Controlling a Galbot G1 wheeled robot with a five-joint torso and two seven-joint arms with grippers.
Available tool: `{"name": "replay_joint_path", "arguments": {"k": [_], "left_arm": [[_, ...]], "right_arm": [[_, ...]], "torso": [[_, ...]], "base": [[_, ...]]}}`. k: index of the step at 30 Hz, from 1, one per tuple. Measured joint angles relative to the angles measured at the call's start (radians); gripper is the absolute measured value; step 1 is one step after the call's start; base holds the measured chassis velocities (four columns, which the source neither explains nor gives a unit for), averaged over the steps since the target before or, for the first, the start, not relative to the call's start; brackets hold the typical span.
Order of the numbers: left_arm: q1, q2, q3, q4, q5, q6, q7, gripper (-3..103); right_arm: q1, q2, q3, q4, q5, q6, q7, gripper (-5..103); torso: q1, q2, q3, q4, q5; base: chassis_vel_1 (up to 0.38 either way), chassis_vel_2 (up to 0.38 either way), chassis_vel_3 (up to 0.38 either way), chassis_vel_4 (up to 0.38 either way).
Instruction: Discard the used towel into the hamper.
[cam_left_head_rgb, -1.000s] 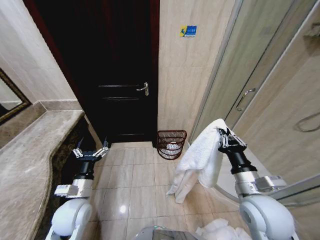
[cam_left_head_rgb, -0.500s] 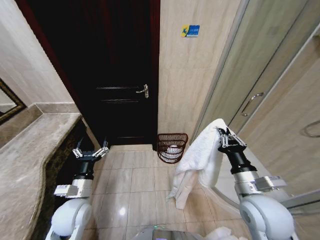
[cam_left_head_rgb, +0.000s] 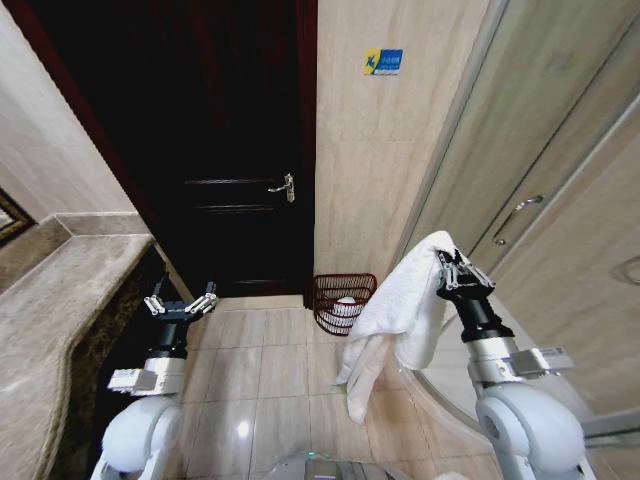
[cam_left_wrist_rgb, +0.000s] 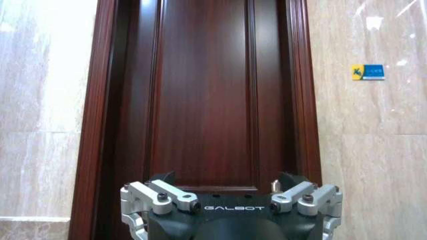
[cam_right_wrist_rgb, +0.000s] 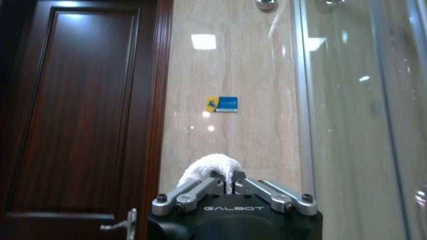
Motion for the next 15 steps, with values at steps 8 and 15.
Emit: {"name": "replay_joint_path", "arguments": {"k": [8,15], "left_arm": [[-0.010,-0.054,0.005,0.040,0.049,-0.032,0.008,100],[-0.023,-0.147,-0.009,0.058,0.097,-0.047,0.009,100]], "right_arm": [[0.229,-0.130,-0.011,-0.110,0.143,-0.014,0.021,3],[0.654,-0.222,-0.102,-0.339,0.277,-0.057,0.014,3]], "torso": [[-0.001,0.000,0.000,-0.0001,0.0001],[-0.001,0.000,0.000,0.0002,0.0004]], "base": [[-0.005,0.007,0.003,-0.004],[0.000,0.000,0.000,0.000]]}}
